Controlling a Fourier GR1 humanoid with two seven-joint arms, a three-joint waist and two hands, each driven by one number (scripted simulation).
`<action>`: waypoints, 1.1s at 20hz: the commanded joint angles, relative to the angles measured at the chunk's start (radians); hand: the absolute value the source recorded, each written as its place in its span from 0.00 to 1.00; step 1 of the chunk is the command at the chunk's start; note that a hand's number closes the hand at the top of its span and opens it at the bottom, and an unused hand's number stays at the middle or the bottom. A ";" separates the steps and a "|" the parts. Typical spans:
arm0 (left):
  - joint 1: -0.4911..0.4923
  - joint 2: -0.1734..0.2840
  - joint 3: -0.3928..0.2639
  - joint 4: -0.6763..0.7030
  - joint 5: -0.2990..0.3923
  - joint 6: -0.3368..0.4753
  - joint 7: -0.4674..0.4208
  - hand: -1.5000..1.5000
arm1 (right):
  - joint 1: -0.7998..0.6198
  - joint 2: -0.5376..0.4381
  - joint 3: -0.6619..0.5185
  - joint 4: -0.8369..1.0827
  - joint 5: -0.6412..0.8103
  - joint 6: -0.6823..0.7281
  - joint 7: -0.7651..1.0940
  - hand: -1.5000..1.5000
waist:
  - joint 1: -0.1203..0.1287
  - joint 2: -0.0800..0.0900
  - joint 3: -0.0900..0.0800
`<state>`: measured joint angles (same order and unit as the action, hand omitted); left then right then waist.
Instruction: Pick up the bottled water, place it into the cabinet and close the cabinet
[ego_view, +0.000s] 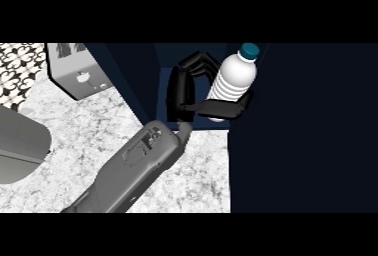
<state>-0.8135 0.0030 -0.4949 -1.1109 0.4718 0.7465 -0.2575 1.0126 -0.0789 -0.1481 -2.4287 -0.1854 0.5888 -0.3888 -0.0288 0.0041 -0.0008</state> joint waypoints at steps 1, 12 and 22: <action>0.003 -0.003 0.003 0.096 0.016 -0.026 -0.052 1.00 | -0.003 -0.007 -0.024 -0.112 -0.143 -0.013 0.079 0.00 | 0.004 0.002 0.000; -0.074 -0.003 0.155 0.384 0.107 -0.109 -0.215 1.00 | -0.025 -0.028 -0.068 -0.052 -0.173 0.032 0.060 0.00 | -0.011 0.006 0.000; -0.255 -0.003 0.139 0.704 0.027 -0.114 -0.277 1.00 | -0.058 -0.023 -0.065 -0.029 -0.153 0.031 0.060 0.00 | -0.021 0.012 0.000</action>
<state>-1.0333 0.0010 -0.3358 -0.5145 0.5432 0.6394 -0.5158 0.9593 -0.0968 -0.1965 -2.3993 -0.2464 0.6309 -0.3697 -0.0527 0.0143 -0.0007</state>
